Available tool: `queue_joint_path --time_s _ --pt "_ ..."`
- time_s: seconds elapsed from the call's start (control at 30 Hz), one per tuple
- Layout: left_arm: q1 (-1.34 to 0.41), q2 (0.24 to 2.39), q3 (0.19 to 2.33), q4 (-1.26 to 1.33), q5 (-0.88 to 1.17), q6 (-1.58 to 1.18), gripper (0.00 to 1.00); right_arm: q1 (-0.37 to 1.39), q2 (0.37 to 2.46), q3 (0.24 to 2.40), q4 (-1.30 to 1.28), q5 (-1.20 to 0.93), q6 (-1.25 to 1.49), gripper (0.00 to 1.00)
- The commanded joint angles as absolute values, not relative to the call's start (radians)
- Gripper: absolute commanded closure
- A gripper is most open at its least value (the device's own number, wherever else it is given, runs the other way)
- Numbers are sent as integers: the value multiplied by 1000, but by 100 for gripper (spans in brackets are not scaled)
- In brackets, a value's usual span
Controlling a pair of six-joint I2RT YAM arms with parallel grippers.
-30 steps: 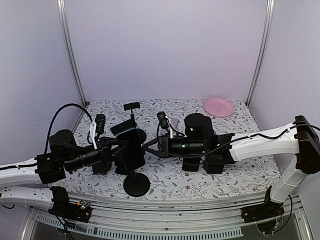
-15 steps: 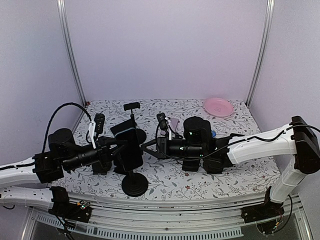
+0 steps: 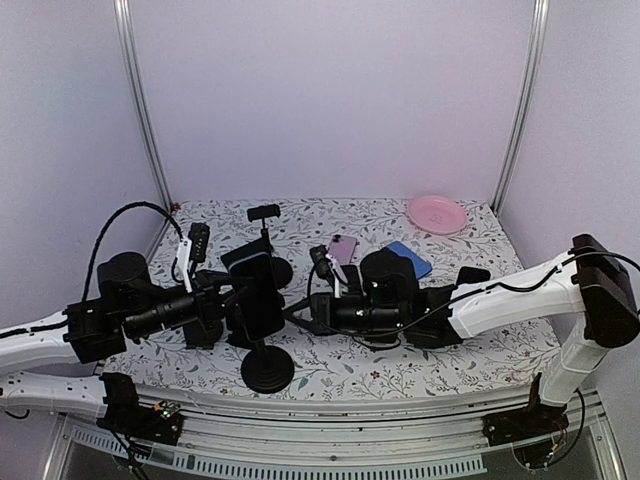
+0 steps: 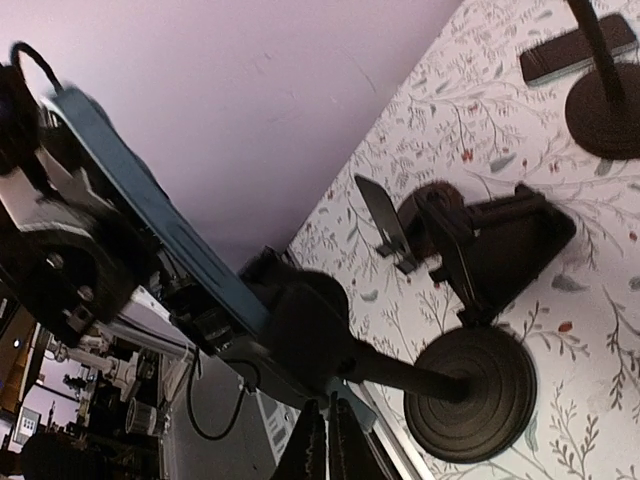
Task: Place the phone on the phone stand
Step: Adjust the phone stand with the phone at the center of the board.
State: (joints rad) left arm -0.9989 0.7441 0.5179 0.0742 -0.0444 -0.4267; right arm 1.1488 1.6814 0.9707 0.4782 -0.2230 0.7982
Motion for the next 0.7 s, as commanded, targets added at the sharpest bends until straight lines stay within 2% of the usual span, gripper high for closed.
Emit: queue_joint_path --time_s 0.0,0.2,0.5,0.67 --pt "-995 764 533 -25 -28 -441 100 1209 1753 919 361 -260 816 95" --pt "-994 759 532 -9 -15 -440 100 1213 1716 930 362 -231 813 94" --pt "-995 773 580 59 32 -416 100 1200 1612 1072 131 -91 729 93" --pt "-994 817 634 126 80 -382 100 1156 1481 1035 31 21 709 86"
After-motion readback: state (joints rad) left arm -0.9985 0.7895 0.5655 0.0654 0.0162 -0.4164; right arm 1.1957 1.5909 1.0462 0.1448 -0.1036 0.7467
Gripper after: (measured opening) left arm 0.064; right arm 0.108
